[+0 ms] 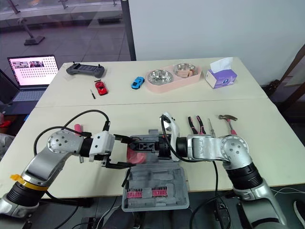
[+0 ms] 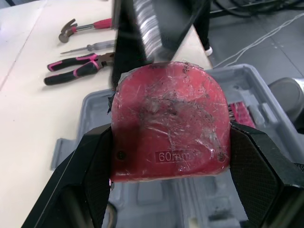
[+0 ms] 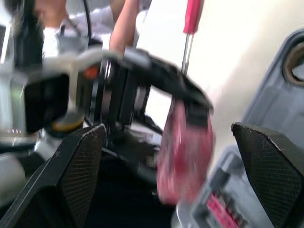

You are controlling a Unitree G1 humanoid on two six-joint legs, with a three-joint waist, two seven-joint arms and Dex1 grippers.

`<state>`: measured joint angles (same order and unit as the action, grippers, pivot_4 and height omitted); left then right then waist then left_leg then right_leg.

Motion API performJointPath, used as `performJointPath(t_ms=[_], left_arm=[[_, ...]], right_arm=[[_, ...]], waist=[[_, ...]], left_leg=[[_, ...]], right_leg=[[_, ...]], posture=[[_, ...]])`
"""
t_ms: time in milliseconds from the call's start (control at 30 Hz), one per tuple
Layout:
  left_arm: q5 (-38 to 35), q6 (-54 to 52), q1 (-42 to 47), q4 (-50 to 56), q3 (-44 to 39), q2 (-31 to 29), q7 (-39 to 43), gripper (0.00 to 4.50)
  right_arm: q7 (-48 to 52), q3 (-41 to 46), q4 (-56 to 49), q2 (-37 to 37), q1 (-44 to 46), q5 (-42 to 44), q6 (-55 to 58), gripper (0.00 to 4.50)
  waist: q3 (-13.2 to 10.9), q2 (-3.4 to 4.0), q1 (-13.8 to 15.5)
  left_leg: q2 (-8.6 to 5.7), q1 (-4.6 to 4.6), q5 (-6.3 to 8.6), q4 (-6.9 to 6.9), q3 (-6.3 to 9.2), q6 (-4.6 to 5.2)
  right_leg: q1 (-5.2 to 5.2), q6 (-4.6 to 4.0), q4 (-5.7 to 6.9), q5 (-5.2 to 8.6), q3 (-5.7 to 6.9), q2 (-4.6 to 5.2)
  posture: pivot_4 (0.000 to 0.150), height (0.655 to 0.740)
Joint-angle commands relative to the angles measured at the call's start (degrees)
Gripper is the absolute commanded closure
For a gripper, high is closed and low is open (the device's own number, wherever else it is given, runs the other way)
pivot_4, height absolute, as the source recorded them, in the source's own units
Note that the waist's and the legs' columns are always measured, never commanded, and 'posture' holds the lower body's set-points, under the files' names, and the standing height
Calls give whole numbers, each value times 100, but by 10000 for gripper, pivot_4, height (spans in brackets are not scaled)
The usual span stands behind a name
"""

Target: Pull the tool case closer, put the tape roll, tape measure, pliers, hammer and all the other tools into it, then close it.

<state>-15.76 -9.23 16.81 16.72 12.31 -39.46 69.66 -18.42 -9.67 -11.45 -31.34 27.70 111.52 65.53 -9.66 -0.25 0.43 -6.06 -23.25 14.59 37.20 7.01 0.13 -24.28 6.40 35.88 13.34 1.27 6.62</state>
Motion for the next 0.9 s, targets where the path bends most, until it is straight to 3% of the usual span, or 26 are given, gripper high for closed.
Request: performJointPath(t_ms=[33, 400, 500, 700, 900], left_arm=[[-75, -140, 145, 317, -9, 43, -135, 15726], [-21, -196, 382, 216, -27, 13, -195, 15726], [-7, -159, 360, 186, -22, -5, -157, 15726], [78, 29, 277, 39, -4, -11, -120, 15726], [71, 109, 206, -38, -7, 32, -182, 15726]], right_arm=[[-253, 217, -86, 159, 21, 148, 19, 0], [-150, 355, -96, 159, -77, 148, 178, 0], [-143, 387, -99, 167, -94, 148, 173, 8360], [19, 422, -106, 54, -156, 148, 228, 39082], [48, 538, -68, 152, -142, 148, 182, 40028]], waist=[[0, 0, 13], [0, 0, -21], [0, 0, -19], [0, 0, -4], [1, 1, -7]], left_leg=[[0, 0, 0, 2, 0, 0], [3, 5, -1, -1, -1, 0], [3, 5, -1, -1, -1, 0], [3, 5, -1, 0, -1, 0], [2, 5, -1, 0, -4, 0]], right_leg=[[0, 0, 3, 0, 0, -5], [-4, -1, 13, 1, 2, -14], [-4, -1, 13, 1, 2, -13], [-3, -1, 13, 1, 1, -13], [-4, -1, 13, 1, -2, -13]], posture=[[1500, 7400], [1500, 7400], [1500, 7400], [1500, 7400], [1500, 7400]])
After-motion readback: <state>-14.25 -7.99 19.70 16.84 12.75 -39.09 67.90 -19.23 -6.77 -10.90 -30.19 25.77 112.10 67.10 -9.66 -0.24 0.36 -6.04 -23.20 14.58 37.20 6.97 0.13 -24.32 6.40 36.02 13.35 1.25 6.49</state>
